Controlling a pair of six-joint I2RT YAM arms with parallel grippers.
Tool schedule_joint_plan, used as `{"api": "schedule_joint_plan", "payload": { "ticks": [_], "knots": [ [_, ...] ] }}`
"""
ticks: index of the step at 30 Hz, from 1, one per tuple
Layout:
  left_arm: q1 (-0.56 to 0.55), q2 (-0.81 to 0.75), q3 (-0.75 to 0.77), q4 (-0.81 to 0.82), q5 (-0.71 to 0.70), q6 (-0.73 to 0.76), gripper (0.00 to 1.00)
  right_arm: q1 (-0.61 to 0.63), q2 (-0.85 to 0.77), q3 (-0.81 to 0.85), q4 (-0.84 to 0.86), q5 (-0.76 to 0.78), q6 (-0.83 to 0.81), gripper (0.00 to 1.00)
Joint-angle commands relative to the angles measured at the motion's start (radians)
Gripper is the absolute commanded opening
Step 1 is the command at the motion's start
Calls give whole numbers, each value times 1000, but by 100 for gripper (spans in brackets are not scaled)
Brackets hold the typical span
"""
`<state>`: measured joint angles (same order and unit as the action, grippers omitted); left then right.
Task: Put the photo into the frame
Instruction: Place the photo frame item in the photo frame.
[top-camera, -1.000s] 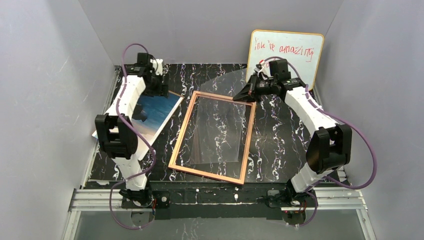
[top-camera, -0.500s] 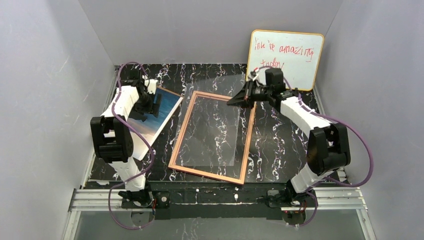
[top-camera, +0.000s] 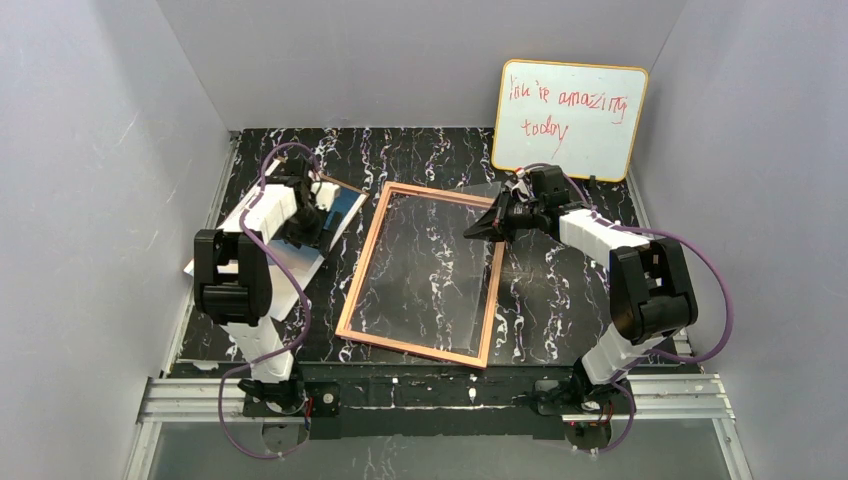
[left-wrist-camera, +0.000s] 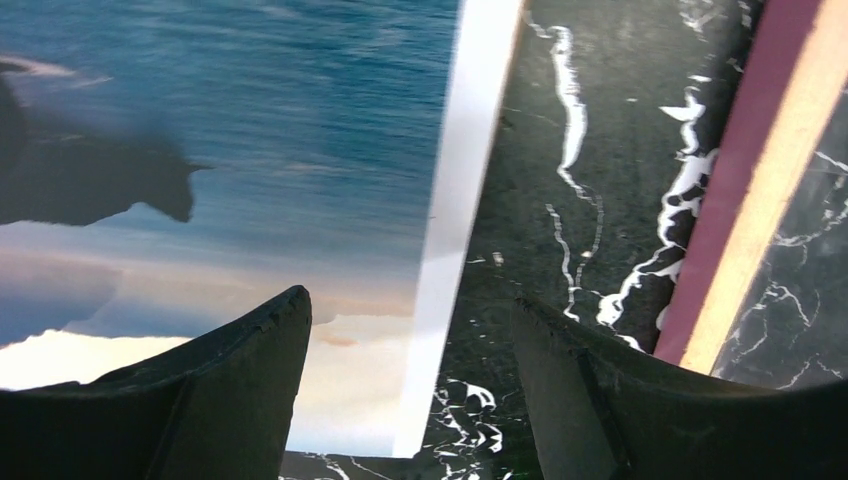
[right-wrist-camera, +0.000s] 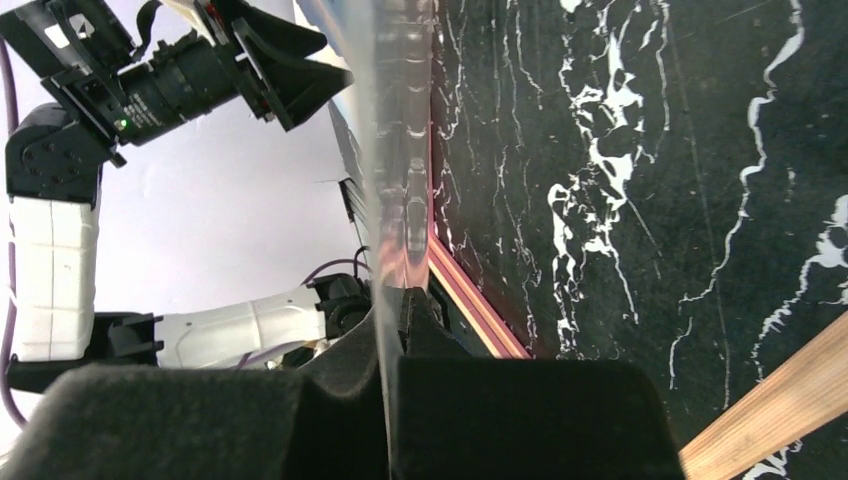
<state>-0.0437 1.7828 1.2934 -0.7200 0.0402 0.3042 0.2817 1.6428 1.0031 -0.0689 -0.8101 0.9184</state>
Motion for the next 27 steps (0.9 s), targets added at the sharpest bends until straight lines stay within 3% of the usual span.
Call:
{"api": "schedule_joint_plan", "payload": {
  "ticks": [1,10,17,27],
  "knots": [
    [-61,-45,-35,-4,15,16,69,-13,22,-15,51,2,-34,1],
    [-143,-10,-57,-19,127,18,51,-16,-3,-13,100,-34,-73,1],
    [-149,41,-54,-18,147,16,27,-16,2,-2,152,-80,-60,1],
    [-149,73,-63,-14,177,9,23,-16,-3,-2,256,-130,-23,1]
  ]
}}
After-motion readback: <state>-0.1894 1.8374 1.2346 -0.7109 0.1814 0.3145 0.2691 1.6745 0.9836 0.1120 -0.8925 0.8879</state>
